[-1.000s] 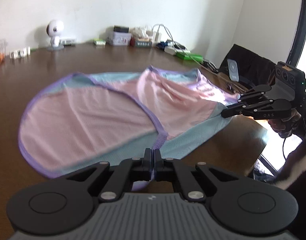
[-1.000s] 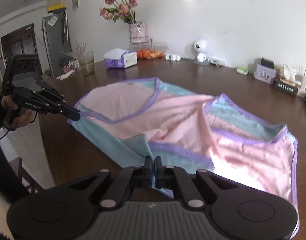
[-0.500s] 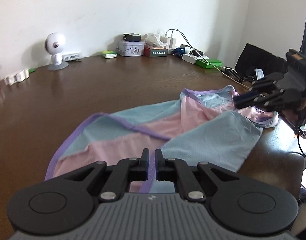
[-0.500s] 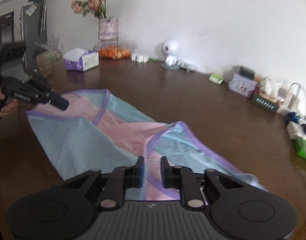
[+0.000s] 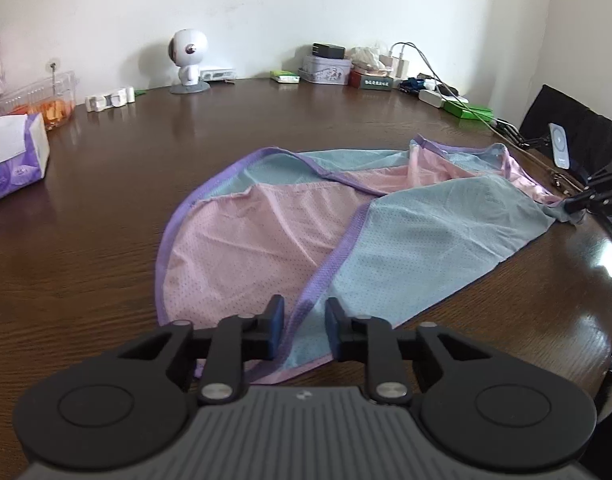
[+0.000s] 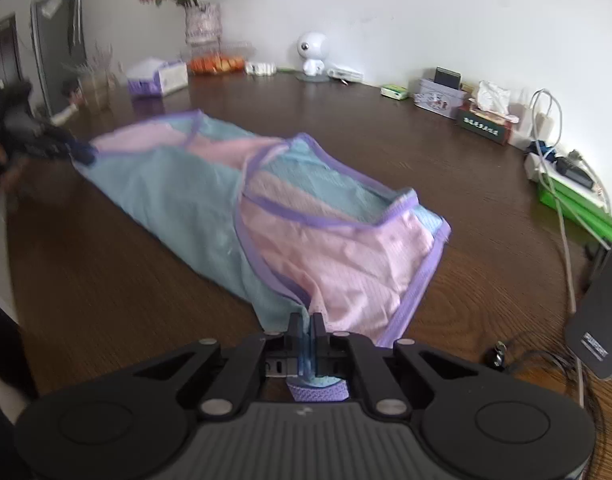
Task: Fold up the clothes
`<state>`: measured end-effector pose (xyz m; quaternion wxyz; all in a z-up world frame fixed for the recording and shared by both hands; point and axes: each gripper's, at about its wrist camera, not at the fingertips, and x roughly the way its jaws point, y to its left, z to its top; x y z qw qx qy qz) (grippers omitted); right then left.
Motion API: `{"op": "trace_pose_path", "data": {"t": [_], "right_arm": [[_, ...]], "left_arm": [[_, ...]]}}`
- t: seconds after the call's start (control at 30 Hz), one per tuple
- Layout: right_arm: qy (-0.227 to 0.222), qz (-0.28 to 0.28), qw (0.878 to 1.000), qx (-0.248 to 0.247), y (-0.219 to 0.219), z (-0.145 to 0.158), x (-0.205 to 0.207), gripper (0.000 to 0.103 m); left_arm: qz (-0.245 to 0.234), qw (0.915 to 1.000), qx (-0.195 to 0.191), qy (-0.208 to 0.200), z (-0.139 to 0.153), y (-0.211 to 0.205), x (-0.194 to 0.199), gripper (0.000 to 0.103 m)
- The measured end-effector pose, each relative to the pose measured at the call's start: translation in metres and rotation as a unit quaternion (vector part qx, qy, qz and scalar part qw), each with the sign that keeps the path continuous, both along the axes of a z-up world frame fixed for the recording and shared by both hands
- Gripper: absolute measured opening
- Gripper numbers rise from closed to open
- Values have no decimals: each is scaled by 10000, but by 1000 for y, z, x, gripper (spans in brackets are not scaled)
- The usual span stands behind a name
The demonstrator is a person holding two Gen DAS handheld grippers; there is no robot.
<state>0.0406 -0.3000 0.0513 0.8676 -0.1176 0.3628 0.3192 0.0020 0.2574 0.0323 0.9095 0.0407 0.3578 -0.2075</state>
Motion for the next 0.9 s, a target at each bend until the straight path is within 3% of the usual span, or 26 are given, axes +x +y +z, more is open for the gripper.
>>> {"op": "trace_pose_path", "data": {"t": [0.17, 0.23, 0.3, 0.4, 0.47, 0.57, 0.6, 0.67, 0.7, 0.73, 0.8, 0.9], "right_arm": [[-253, -152, 9979, -573, 4, 3, 34, 4], [-355, -187, 9954, -874, 9, -3, 44, 16], [-491, -165, 9932, -1039, 14, -2, 43, 18], [-554, 48, 9961, -687, 20, 7, 32, 18], [-525, 212, 9976, -397, 25, 12, 24, 17], [-252, 225, 9956, -873, 34, -9, 25, 17], [-272, 199, 9954, -899, 34, -11, 25, 17], [-269, 211, 9976, -598, 34, 2, 28, 17], [-396, 242, 9983, -339, 37, 13, 32, 17], [-531, 239, 9983, -95, 43, 24, 40, 20], [-591, 100, 9977, 330, 60, 38, 68, 26], [-169, 81, 9982, 576, 100, 37, 119, 31]], "left_arm": [[-6, 9999, 82, -57, 0, 0, -2, 13], [27, 10000, 82, -46, 0, 0, -2, 13], [81, 10000, 44, -10, 2, 1, -4, 14], [142, 9998, -91, -46, 7, 3, -12, 15], [144, 9999, 58, 0, 5, 0, -14, 15], [137, 9999, 88, 52, 6, 1, -14, 15], [141, 9999, 15, 48, 11, 3, -11, 18], [128, 9997, -53, -209, 28, 3, -2, 35], [106, 9992, 21, -397, 36, -3, 8, 50], [81, 9981, 121, -596, 44, -10, 20, 57], [-155, 9974, 163, -688, 50, -30, 57, 60], [-228, 9994, -38, -250, 47, -46, 124, 60]]}}
